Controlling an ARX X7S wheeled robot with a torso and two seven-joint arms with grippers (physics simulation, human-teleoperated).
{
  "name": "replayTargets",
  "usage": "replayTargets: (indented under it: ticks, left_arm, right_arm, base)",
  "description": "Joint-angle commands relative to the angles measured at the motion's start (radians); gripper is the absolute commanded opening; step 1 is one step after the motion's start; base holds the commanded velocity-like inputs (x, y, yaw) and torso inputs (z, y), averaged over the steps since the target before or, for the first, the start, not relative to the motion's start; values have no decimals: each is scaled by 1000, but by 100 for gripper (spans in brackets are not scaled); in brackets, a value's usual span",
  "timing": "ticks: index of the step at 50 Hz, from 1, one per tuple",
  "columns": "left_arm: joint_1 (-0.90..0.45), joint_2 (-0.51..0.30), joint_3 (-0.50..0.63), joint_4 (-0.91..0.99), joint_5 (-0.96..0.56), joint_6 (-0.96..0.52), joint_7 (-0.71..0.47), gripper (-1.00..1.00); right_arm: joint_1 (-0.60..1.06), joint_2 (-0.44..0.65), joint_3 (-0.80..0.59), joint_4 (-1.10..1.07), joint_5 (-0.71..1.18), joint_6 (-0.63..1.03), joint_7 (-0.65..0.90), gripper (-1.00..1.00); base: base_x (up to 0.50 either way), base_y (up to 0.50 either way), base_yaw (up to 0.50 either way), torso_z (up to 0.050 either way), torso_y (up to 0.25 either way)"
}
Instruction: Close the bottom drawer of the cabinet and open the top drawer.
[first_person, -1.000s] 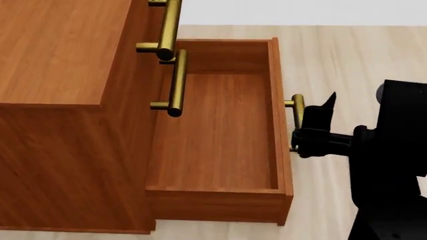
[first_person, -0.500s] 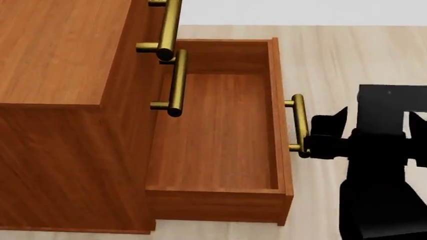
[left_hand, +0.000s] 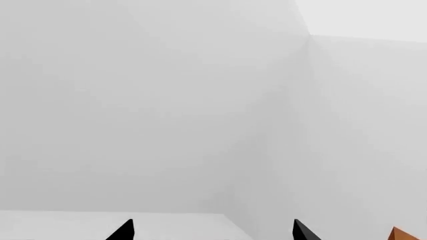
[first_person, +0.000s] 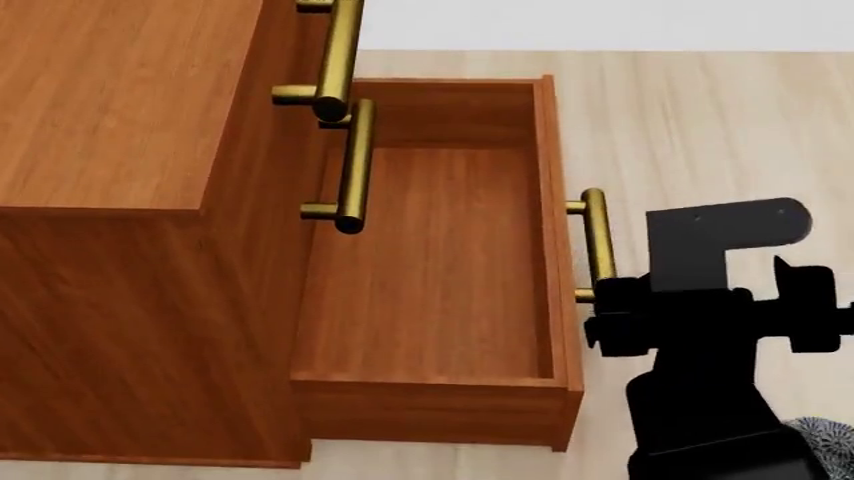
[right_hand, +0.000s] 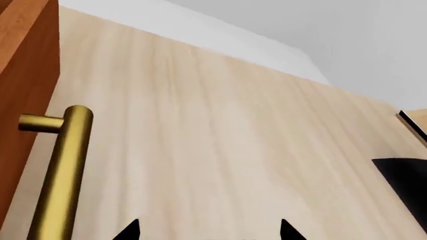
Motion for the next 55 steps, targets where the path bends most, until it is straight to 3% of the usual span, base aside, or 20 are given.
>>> replayTargets:
  ticks: [1,35,55]
  left_arm:
    - [8,7,3,-17,2,24,11,100]
    - [6,-7,12,-13,-4,19,-1,100]
    - [10,-9,15,-16,-11,30,0,100]
  right_arm:
    - [9,-25,-64,87,-26,-45,-12,100]
    - [22,-82,-186,-83,-34,13,-42,100]
    - [78,-180,-205,96,34,-101,-150,100]
  base:
    - [0,0,0,0,0]
    - [0,0,0,0,0]
    - [0,0,1,0,0]
